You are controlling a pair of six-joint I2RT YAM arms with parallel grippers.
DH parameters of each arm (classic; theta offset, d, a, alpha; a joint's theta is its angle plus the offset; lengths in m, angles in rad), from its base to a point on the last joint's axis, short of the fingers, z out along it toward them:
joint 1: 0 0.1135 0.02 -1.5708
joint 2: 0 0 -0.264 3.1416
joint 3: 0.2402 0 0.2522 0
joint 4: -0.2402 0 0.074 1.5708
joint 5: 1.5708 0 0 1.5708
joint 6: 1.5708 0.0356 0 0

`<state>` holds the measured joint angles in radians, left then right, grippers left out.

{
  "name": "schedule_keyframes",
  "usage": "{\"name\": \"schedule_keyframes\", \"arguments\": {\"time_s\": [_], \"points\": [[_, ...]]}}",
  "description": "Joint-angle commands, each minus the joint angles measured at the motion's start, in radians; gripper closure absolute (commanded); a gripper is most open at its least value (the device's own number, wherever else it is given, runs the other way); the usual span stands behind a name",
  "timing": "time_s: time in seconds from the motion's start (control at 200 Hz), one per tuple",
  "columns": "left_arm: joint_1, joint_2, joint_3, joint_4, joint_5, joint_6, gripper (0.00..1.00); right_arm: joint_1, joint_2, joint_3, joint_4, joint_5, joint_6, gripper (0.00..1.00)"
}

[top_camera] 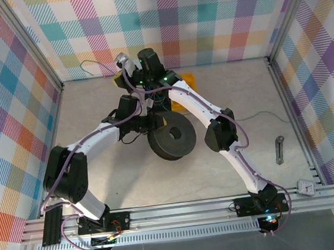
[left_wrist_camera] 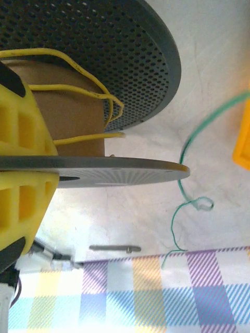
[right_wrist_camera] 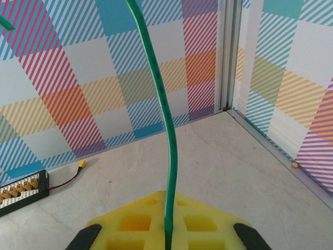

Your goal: Wrap the cables

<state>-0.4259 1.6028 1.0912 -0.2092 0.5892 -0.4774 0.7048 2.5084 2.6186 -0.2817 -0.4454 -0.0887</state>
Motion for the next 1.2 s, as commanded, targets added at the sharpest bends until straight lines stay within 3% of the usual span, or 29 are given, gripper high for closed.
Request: {"name": "schedule_keyframes", "arguments": {"time_s": [0.0, 0.165, 0.355, 0.68, 0.975, 1.195], "points": [[0.009, -0.049, 0.055, -0.415, -0.343, 0.197, 1.00, -0.008, -0.006, 0.024, -0.012, -0.009, 0.015, 1.00], [-0.006, -0.117, 0.199, -0.654, -0.609, 0.289, 1.00, -0.010, -0.011, 0.023, -0.015, -0.003, 0.022, 1.00], [-0.033, -0.089, 0.296, -0.726, -0.818, 0.316, 1.00, -0.011, -0.011, 0.023, -0.019, -0.003, 0.038, 1.00], [-0.036, -0.030, 0.301, -0.665, -0.805, 0.299, 1.00, -0.016, -0.014, 0.021, -0.051, -0.005, 0.026, 1.00], [-0.036, -0.066, 0.392, -0.752, -0.854, 0.337, 0.43, -0.021, -0.010, 0.021, -0.051, -0.009, 0.033, 1.00], [-0.036, -0.195, 0.549, -0.921, -0.950, 0.360, 0.12, -0.024, -0.007, 0.017, -0.057, -0.016, 0.037, 1.00]]}}
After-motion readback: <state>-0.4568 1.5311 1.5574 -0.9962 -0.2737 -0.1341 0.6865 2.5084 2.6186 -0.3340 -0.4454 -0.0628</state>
